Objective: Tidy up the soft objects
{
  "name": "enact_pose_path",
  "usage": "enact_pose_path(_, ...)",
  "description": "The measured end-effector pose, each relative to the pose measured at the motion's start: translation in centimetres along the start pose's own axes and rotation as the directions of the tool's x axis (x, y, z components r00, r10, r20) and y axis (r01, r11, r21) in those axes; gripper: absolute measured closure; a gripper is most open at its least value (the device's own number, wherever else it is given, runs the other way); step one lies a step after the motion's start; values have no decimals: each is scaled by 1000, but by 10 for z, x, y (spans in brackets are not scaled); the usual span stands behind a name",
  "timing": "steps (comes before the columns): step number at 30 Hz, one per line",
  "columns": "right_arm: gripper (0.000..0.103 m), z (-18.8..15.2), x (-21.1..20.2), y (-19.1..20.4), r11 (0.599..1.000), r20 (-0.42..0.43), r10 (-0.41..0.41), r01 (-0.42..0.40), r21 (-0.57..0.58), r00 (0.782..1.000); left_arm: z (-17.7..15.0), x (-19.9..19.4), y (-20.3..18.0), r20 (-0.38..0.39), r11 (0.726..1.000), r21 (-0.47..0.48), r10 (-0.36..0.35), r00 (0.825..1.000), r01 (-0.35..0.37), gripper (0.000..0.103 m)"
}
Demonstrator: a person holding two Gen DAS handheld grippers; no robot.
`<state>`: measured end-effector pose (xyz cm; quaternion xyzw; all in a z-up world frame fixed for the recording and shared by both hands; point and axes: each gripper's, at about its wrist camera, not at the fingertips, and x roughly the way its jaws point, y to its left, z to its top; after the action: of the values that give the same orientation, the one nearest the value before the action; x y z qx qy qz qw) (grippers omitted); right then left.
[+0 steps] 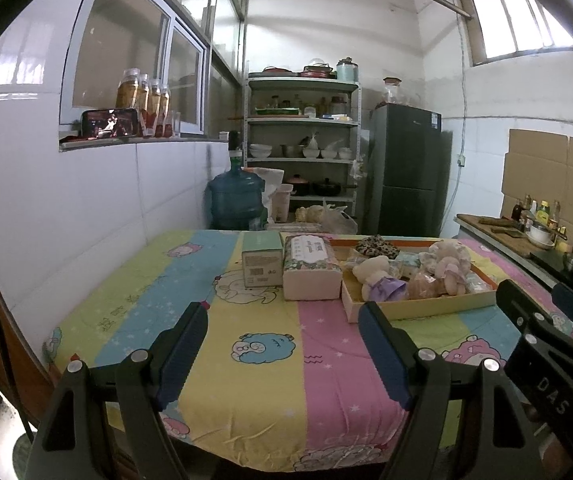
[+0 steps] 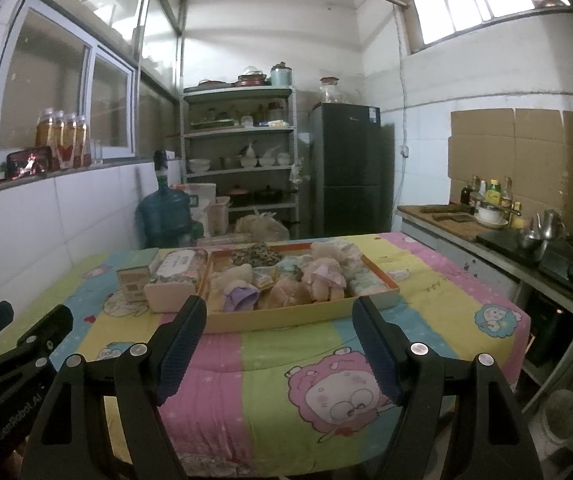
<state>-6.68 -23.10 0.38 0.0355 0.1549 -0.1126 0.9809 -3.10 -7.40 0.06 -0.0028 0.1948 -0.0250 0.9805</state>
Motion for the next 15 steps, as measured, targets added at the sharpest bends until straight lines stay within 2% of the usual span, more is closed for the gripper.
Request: enact_pose_path(15, 26, 1, -1, 4, 1000, 4, 2, -2, -5, 1000, 0, -1, 2, 2, 1000, 0, -2, 1000, 2, 25)
